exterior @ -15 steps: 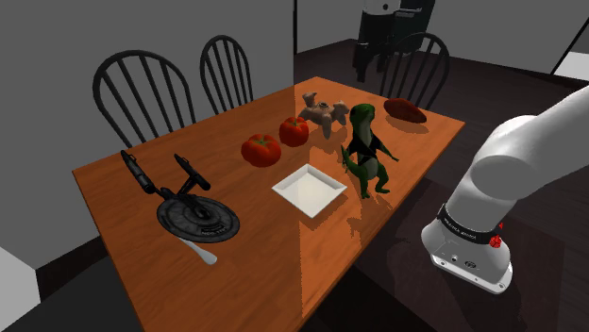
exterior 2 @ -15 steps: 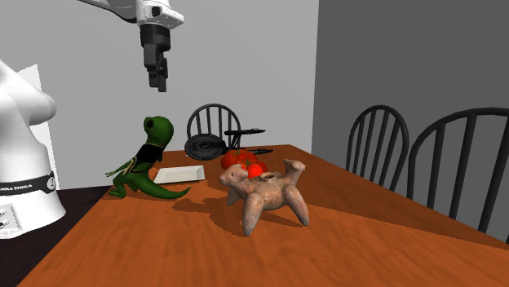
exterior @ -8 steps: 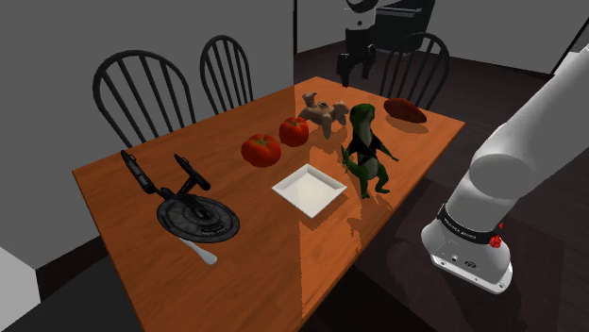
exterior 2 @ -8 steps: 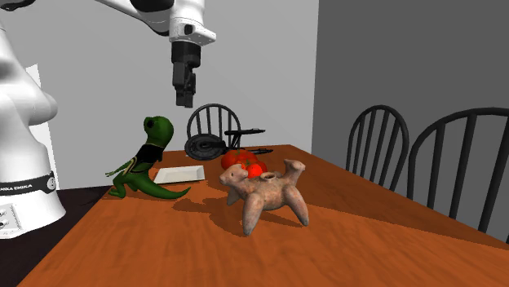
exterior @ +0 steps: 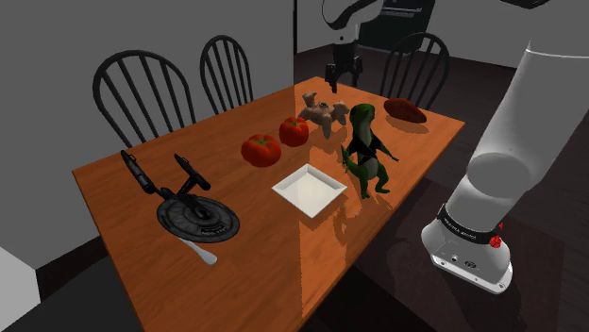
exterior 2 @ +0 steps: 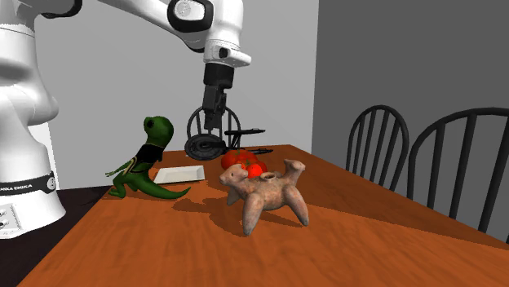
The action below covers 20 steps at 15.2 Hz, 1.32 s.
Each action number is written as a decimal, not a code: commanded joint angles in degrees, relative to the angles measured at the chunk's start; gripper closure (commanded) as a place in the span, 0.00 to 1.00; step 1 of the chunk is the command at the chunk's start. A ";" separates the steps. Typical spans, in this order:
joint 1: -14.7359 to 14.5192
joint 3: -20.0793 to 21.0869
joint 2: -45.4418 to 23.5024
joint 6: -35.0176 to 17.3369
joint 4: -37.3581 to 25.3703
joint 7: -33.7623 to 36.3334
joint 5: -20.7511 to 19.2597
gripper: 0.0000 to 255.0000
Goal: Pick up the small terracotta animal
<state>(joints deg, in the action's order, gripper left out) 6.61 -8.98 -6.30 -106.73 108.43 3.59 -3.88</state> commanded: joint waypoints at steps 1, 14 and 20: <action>0.90 -0.68 -5.07 0.17 -4.14 0.00 0.89 0.00; 4.05 -1.71 -21.93 -0.53 -16.94 0.77 4.14 0.00; 4.06 -1.66 -22.41 -1.57 -16.36 0.80 4.22 1.00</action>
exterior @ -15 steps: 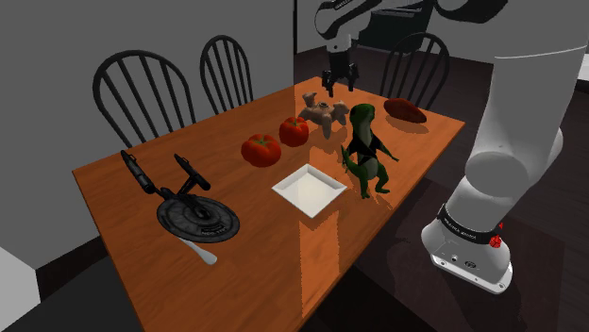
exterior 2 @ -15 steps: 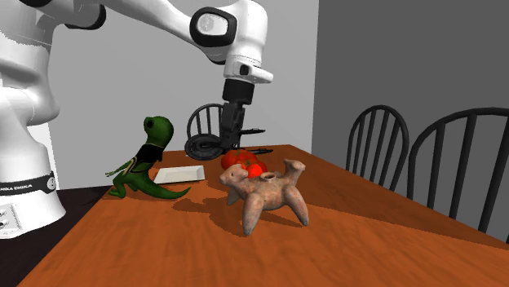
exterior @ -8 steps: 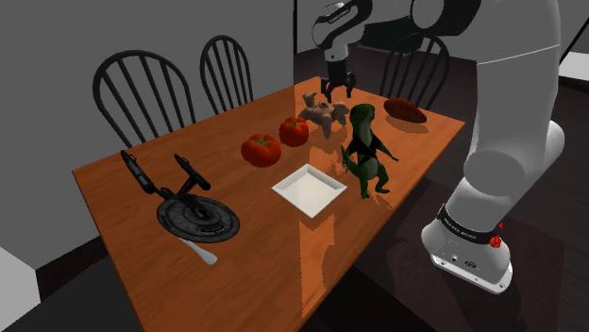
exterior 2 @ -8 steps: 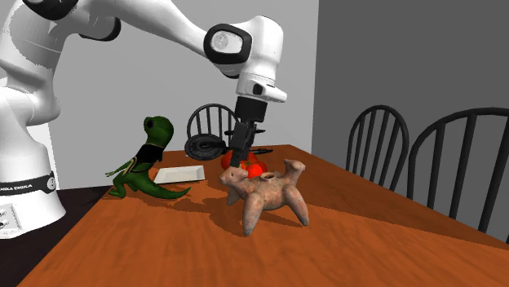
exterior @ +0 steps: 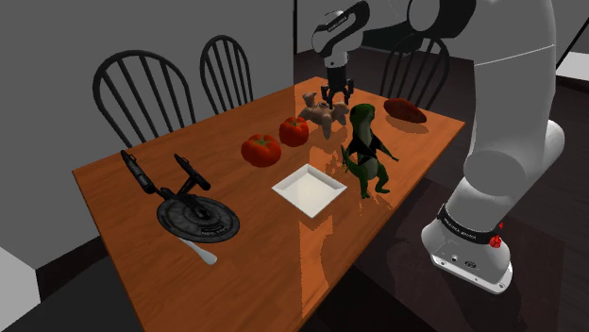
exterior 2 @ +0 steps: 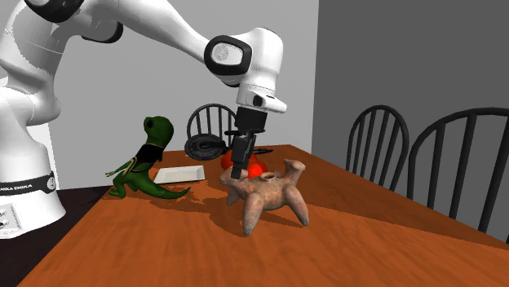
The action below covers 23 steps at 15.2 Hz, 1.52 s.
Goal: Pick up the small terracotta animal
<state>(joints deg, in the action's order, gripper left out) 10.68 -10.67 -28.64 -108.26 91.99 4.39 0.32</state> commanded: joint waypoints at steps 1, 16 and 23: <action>-0.01 0.03 -0.06 -0.05 0.07 -0.01 0.02 1.00; -0.11 -0.19 2.39 5.77 -3.32 -0.14 -0.36 1.00; -0.12 -0.31 3.60 9.93 -6.30 -0.27 -0.56 1.00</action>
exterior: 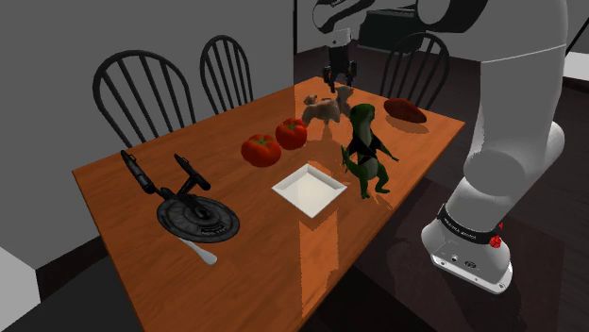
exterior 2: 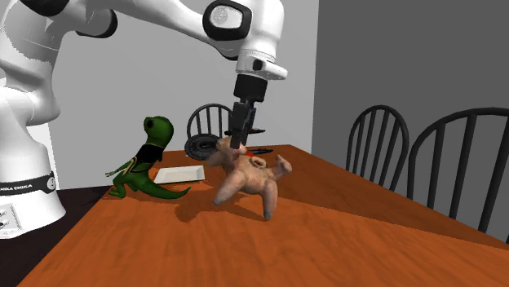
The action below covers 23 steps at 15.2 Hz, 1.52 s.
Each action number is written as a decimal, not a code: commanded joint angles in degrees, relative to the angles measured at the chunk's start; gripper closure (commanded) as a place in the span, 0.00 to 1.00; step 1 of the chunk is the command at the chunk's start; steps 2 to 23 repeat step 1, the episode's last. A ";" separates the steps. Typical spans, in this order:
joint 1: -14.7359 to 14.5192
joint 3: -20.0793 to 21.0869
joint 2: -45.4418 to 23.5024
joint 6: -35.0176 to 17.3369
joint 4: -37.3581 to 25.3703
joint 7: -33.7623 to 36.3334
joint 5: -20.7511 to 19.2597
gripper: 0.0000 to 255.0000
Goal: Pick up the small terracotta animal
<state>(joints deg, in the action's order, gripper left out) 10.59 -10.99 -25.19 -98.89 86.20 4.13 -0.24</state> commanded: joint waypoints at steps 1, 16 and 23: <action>-0.02 0.01 0.14 0.57 -0.52 0.00 0.01 1.00; -0.02 0.01 0.14 0.57 -0.52 0.00 0.01 1.00; -0.02 0.01 0.14 0.57 -0.52 0.00 0.01 1.00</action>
